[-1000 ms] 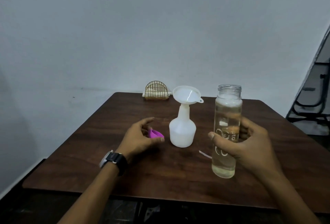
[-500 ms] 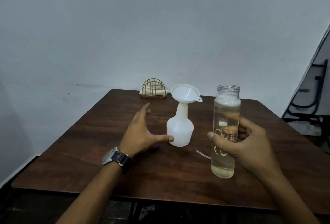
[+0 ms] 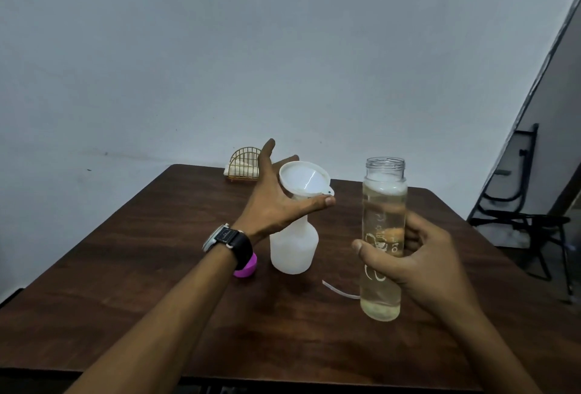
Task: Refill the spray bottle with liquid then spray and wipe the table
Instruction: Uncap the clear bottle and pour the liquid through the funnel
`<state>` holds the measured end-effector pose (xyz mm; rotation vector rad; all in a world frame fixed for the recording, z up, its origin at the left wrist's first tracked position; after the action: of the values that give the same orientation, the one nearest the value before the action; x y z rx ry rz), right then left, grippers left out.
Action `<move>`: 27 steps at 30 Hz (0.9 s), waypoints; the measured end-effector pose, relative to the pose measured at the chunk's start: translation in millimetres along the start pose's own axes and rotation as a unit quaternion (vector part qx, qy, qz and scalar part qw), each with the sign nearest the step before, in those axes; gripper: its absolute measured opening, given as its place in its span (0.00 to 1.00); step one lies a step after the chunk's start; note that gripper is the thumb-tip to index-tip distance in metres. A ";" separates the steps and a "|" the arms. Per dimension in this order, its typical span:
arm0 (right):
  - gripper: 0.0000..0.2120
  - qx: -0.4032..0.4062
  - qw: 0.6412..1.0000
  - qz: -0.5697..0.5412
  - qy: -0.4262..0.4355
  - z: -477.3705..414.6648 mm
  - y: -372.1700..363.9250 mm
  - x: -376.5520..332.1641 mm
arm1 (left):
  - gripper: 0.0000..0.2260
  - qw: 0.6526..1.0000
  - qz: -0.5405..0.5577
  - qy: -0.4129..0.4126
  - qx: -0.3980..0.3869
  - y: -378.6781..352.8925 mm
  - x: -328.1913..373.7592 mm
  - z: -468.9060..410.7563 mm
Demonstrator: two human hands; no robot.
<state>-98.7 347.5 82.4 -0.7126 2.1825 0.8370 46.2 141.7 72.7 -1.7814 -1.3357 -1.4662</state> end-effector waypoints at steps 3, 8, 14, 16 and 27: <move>0.14 -0.002 1.000 0.000 0.000 -2.0 -0.9 3.7 | 0.61 1.000 0.003 -0.002 0.018 0.1 -3.0 -1.9; 0.17 -0.017 1.000 0.004 0.001 -7.5 -4.7 7.7 | 0.57 0.999 0.001 -0.007 0.040 -0.5 -0.3 -1.5; 0.19 -0.045 0.999 0.028 0.008 -16.9 -6.2 11.0 | 0.64 1.000 0.001 -0.002 -0.016 -4.8 -5.5 -6.5; 0.21 -0.054 0.998 0.036 0.013 -19.9 -5.5 12.2 | 0.63 0.999 0.014 0.000 -0.039 -2.9 -9.3 -4.5; 0.27 -0.090 0.992 0.083 0.039 -28.5 -2.4 11.1 | 0.54 0.999 0.036 -0.001 0.016 0.6 -26.3 -3.6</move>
<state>-115.3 322.6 89.2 -0.6667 2.2801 1.1203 46.3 128.5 49.7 -1.7911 -1.2752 -1.3975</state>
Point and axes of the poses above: each hand's wrist, its own z-axis away from the middle knuckle, its own y-axis out of the back of the hand, x = y × z, the point moved 1 cm from there along -z, towards the middle knuckle, and after that the axes turned 8 degrees about y, right-handed, at the moved point
